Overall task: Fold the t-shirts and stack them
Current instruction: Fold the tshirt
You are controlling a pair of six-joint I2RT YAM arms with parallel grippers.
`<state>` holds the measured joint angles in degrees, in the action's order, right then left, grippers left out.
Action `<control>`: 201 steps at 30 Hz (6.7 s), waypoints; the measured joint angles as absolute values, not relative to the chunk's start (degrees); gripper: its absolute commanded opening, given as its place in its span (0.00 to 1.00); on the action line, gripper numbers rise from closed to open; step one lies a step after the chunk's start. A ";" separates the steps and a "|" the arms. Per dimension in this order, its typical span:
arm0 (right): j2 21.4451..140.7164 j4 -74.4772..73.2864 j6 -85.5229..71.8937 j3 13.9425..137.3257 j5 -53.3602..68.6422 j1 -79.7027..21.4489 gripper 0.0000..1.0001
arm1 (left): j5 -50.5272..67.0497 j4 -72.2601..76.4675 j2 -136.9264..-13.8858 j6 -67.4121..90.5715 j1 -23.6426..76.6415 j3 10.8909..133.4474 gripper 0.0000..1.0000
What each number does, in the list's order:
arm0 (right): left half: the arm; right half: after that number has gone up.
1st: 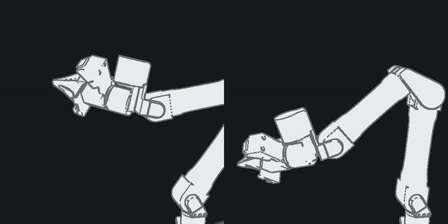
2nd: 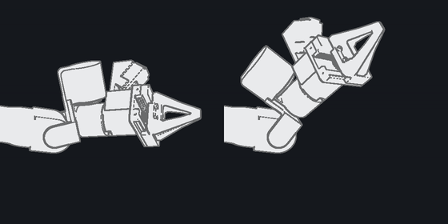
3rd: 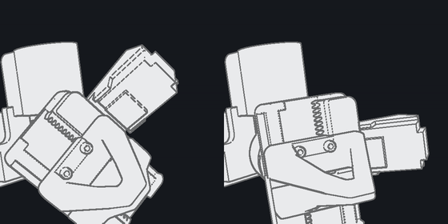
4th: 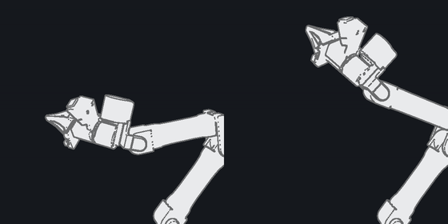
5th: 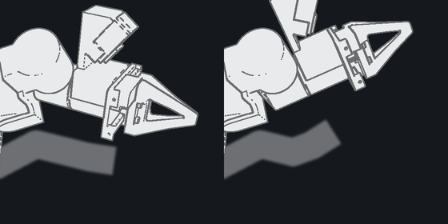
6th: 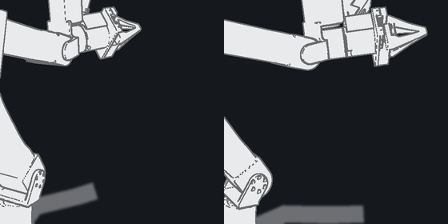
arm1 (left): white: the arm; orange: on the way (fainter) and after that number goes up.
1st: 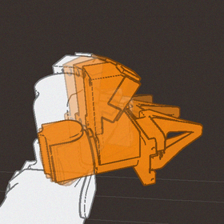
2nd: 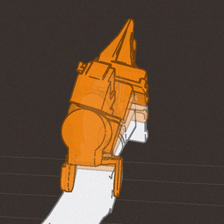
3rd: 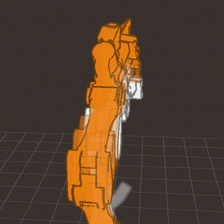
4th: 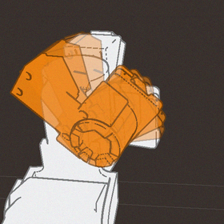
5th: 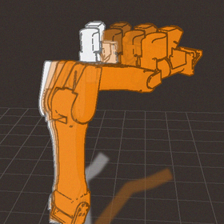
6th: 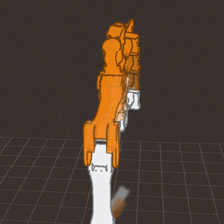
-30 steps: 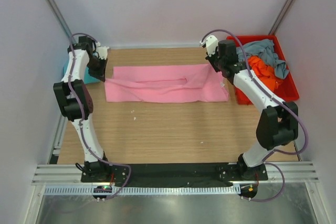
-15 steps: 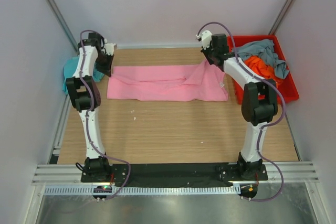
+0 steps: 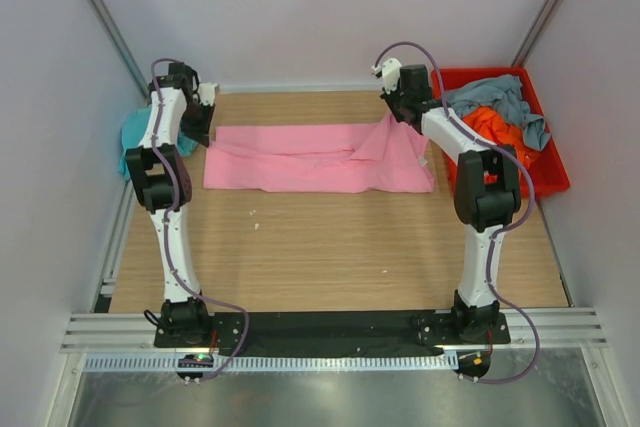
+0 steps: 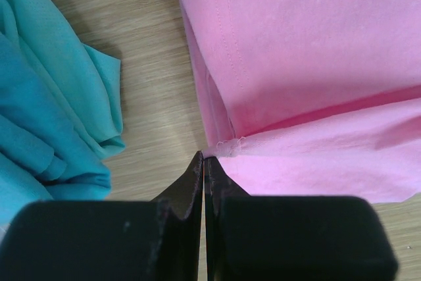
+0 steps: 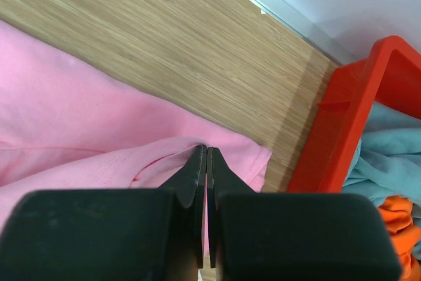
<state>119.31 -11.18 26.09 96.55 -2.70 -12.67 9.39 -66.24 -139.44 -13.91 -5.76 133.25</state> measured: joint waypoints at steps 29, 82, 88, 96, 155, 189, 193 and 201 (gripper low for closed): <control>125.62 -7.51 22.50 102.67 -9.58 -12.12 0.51 | 5.48 -58.43 -137.80 -7.49 -6.15 127.39 0.41; 124.44 -24.80 3.46 93.21 22.94 -10.11 0.17 | 8.80 -49.08 -127.76 -6.42 4.64 102.67 0.42; 124.44 -23.86 3.07 93.27 23.59 -10.11 0.08 | 8.80 -48.88 -127.66 -6.42 4.64 102.45 0.41; 129.62 -24.64 1.83 107.90 25.36 -10.11 0.08 | 8.60 -46.98 -126.48 -6.42 4.64 100.44 0.41; 129.73 -21.87 -3.33 105.67 12.51 -10.02 0.59 | -9.47 -34.81 -78.28 -11.20 20.64 54.98 0.65; 114.10 -16.38 -7.94 76.82 14.04 -10.00 0.59 | -17.21 -40.23 -91.74 -23.64 26.55 47.55 0.01; 116.53 -17.47 -7.92 80.09 14.02 -10.00 0.59 | -15.81 -42.83 -91.53 -24.51 29.80 47.55 0.00; 127.17 -21.26 -7.64 96.18 14.55 -10.13 0.59 | -9.41 -50.35 -90.70 -23.46 46.04 47.48 0.00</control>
